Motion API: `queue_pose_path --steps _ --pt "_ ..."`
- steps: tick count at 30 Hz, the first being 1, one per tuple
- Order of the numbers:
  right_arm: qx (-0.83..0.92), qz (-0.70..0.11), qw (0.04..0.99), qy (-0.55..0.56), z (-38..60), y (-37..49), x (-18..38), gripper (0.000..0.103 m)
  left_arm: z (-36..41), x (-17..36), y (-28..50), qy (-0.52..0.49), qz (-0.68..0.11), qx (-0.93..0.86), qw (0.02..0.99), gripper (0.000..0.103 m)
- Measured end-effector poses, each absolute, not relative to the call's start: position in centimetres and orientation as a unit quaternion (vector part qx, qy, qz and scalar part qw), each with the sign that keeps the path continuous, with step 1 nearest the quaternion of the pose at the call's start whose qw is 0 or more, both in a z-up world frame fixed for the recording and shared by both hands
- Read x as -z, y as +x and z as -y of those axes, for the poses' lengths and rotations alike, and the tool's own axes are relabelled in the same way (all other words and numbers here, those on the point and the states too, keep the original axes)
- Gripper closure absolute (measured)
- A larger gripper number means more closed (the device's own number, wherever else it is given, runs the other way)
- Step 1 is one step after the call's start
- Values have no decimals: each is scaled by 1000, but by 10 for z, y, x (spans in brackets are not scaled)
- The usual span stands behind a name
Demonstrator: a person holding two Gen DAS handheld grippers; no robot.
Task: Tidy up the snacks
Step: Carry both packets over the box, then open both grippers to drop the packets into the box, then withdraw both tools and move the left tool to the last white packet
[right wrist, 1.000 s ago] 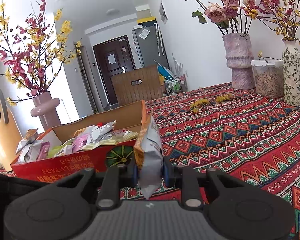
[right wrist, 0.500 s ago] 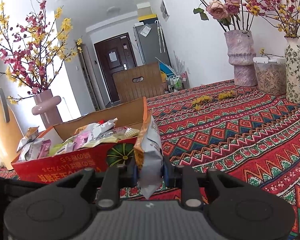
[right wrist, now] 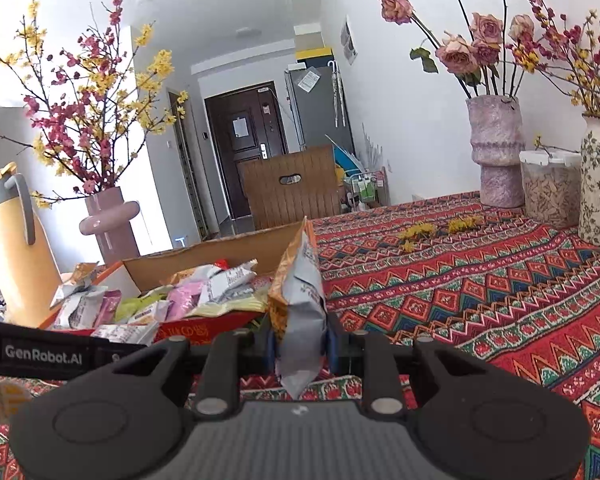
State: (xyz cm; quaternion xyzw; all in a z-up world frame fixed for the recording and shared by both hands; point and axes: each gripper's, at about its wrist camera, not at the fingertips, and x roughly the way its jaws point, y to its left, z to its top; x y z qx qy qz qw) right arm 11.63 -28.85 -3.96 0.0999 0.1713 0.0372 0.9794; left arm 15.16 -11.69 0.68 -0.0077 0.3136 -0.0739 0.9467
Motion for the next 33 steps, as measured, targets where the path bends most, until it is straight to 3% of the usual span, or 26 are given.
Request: queue_pose_path --steps 15,19,20,22,23,24,33 --pt "-85 -188 978 40 233 222 0 79 62 -41 222 -9 -235 -27 972 40" --pt "-84 -209 974 30 226 236 3 77 48 -36 226 -15 -238 -36 970 34" --pt "-86 -211 973 30 225 235 4 69 45 -35 224 -15 -235 -38 971 31" --pt "-83 -208 974 32 226 231 4 38 41 -35 219 -17 -228 -39 973 14" --pt "-80 -204 975 34 227 228 4 16 40 -36 215 -18 -223 -41 974 10" --pt "-76 -198 977 36 227 224 2 3 38 -37 211 -19 -218 -39 975 3" --pt "-79 -186 979 35 240 166 -6 0 24 -43 150 -24 -187 -15 982 0"
